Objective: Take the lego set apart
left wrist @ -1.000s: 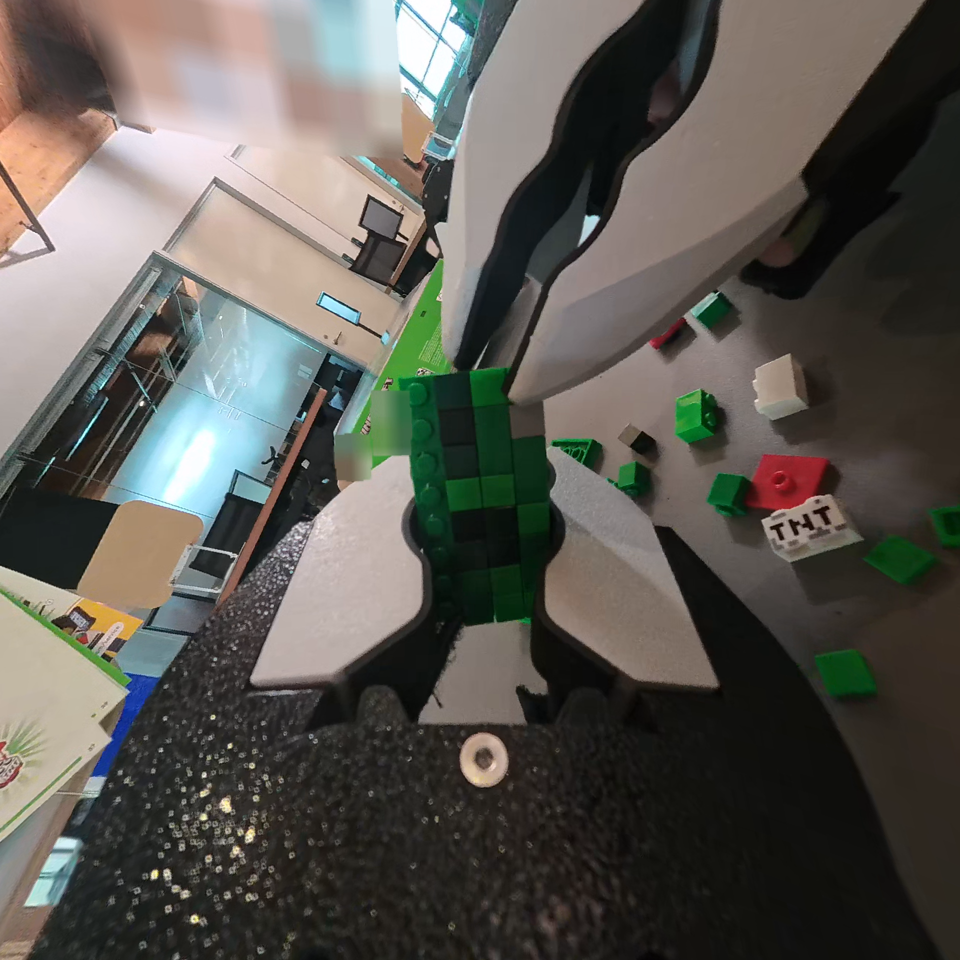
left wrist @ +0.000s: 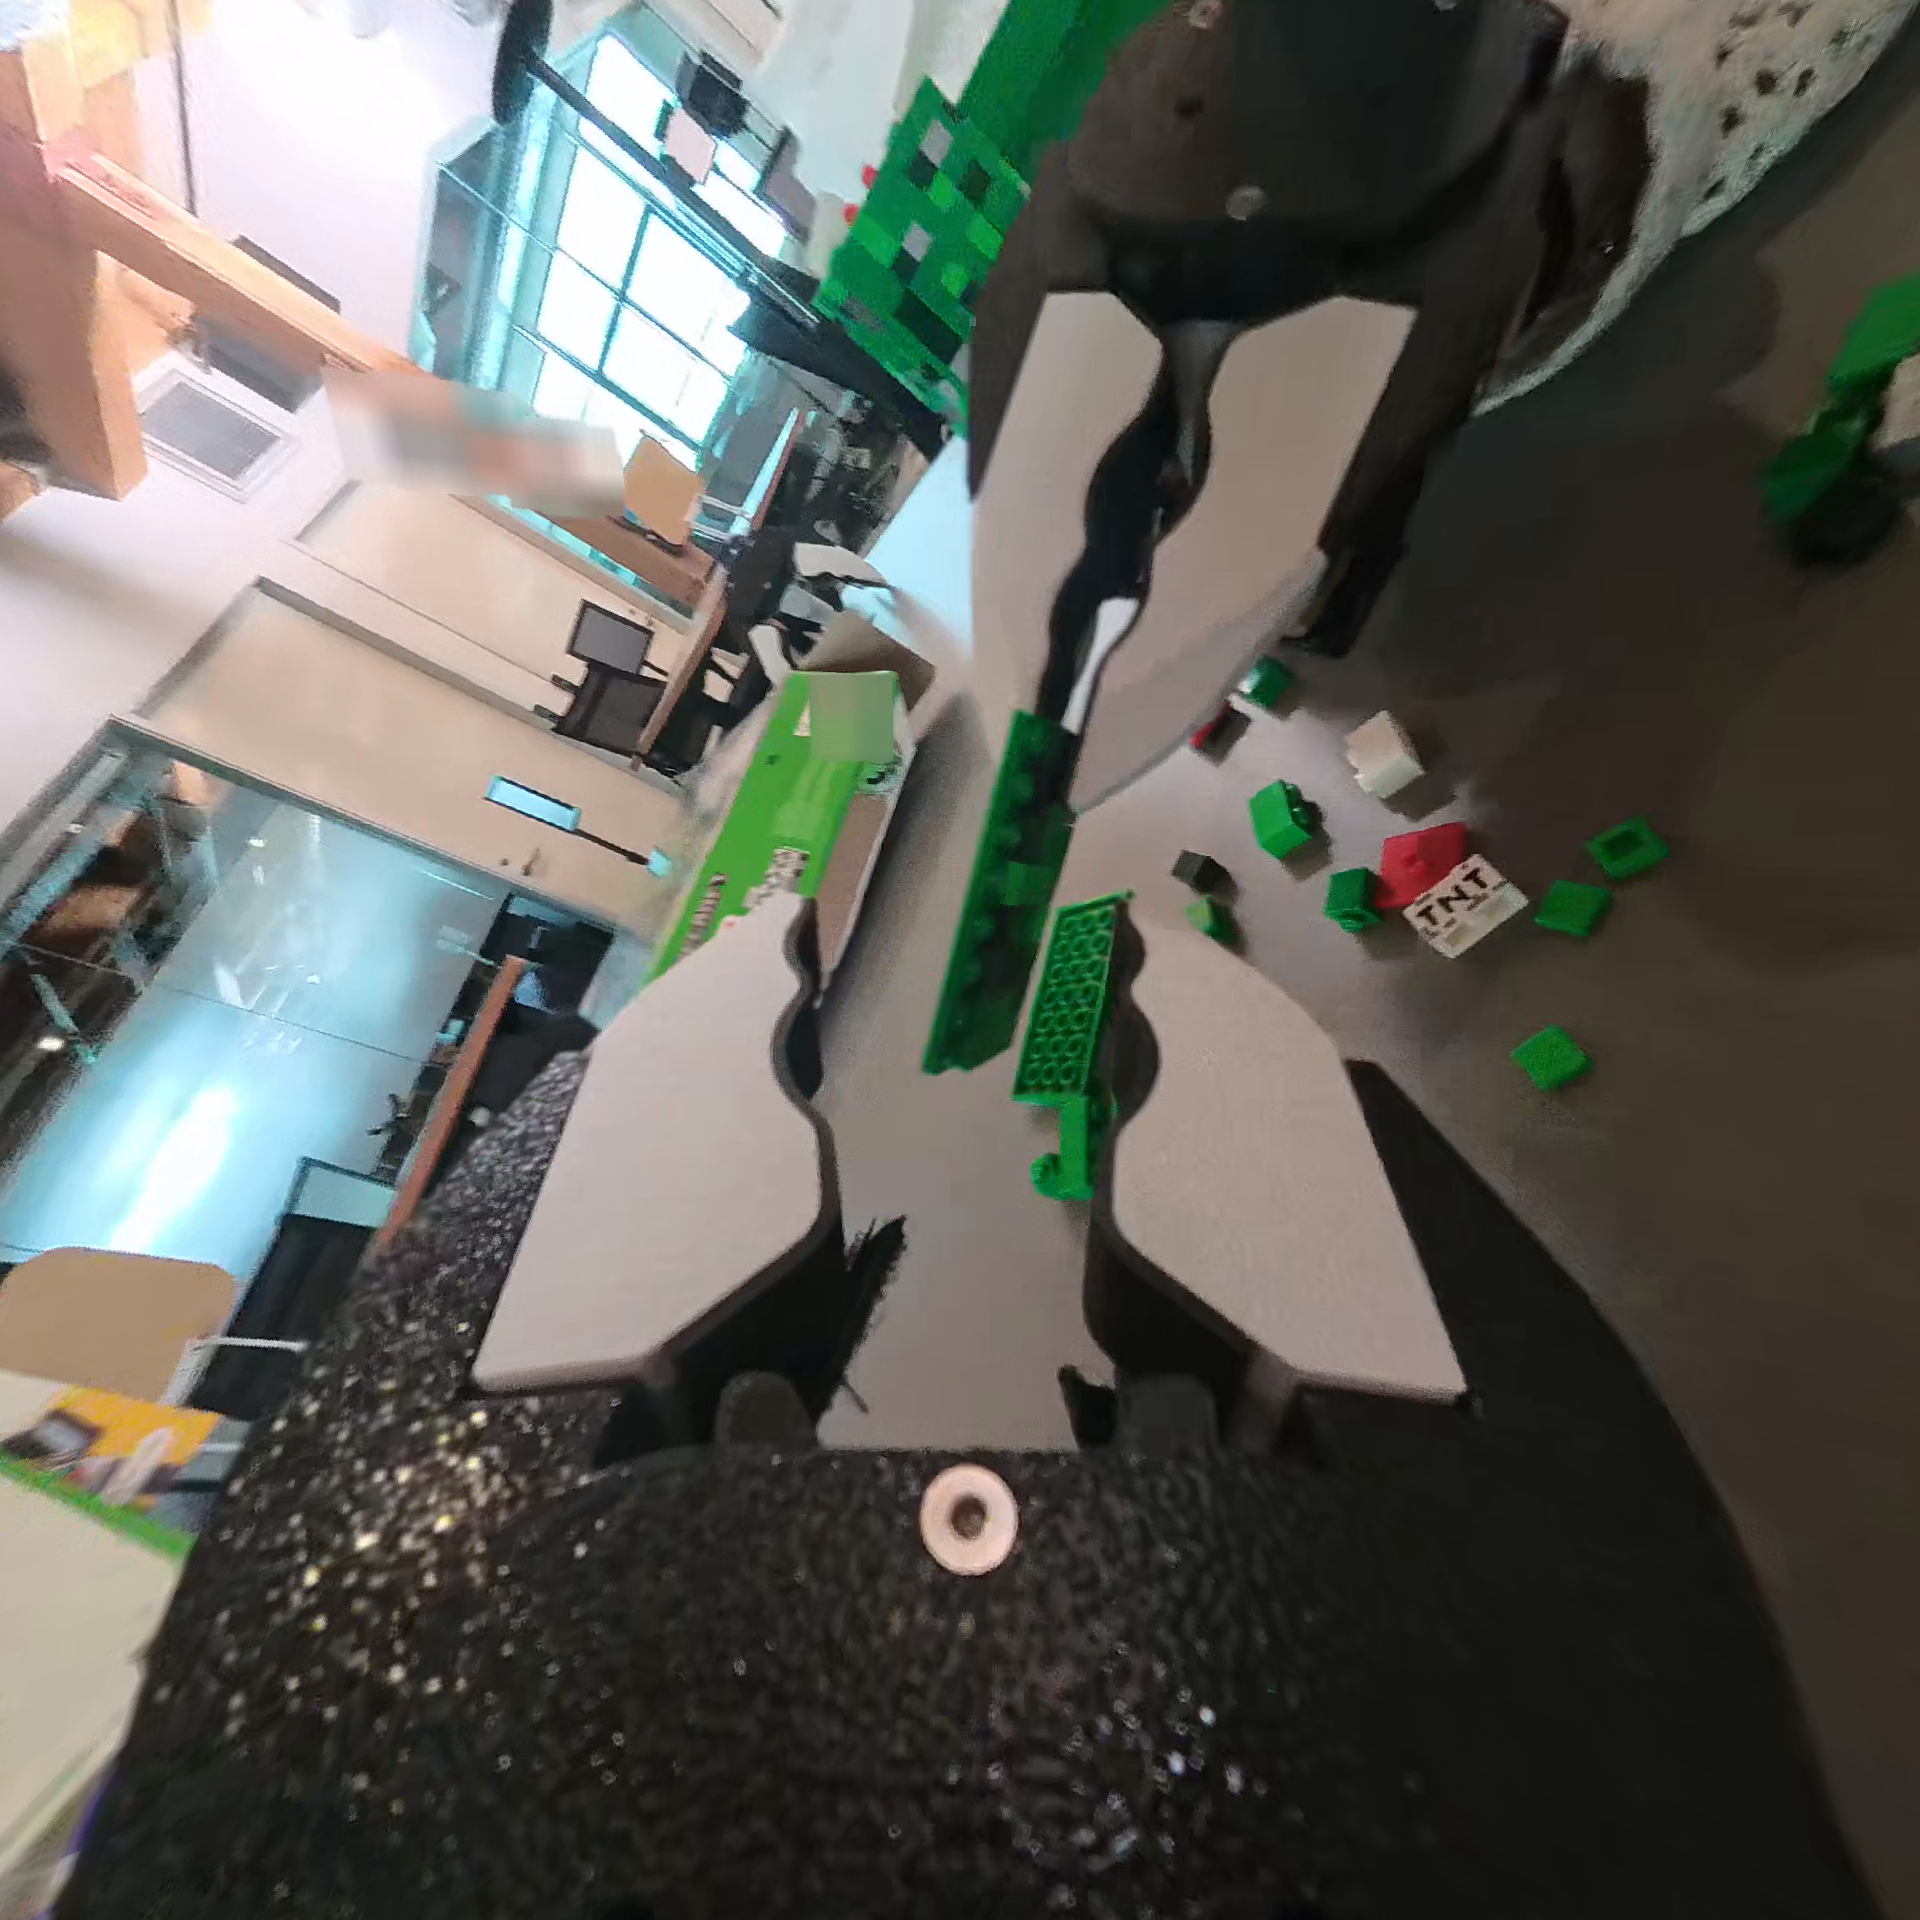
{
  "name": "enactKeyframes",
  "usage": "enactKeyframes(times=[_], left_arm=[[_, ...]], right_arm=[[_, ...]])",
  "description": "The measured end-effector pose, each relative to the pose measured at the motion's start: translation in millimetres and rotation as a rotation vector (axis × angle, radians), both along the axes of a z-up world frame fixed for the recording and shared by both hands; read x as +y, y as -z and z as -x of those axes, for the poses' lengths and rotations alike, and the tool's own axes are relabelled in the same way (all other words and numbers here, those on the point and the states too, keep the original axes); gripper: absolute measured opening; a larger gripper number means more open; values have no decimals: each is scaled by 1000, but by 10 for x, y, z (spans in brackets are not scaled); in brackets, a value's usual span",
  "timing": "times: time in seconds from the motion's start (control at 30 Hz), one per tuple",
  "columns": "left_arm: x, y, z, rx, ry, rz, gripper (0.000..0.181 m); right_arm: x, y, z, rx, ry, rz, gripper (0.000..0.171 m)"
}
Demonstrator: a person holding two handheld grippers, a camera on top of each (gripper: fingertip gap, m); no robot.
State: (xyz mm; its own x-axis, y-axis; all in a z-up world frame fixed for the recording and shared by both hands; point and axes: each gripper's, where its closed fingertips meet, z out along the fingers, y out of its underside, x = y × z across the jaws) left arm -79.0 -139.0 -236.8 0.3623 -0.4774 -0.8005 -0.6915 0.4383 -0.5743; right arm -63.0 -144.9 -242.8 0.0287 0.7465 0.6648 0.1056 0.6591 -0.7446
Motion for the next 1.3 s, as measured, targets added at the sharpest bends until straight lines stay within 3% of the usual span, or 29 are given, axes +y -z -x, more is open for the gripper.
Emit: enactKeyframes(times=[0.2, 0.33, 0.43, 0.53, 0.63, 0.73, 0.87, 1.03, 1.3], left_arm=[[-75, 100, -27, 195, 7, -75, 17], [-64, 192, -27, 205, 3, 26, 4], [15, 120, -5, -5, -33, 188, 4], [103, -47, 5, -357, -39, 379, 3], [162, -206, 7, -685, -8, 514, 3], [247, -228, 28, -891, -33, 584, 3], [269, -257, -58, -1083, -4, 672, 2], [266, -306, -80, -1310, 61, 759, 3], [276, -370, -147, -1354, 40, 646, 3]], right_arm=[[-45, 131, 47, -65, 46, -266, 6], [-12, 164, 51, -85, 54, -270, 6], [77, 40, 39, -10, 113, -234, 10], [161, -113, -15, 80, 128, -94, 26], [252, -200, -65, 136, 138, 35, 27], [294, -229, -79, 157, 133, 146, 27], [353, -260, -91, 188, 137, 313, 28], [377, -215, -79, 166, 134, 380, 31], [355, -180, -35, 144, 187, 348, 29]])
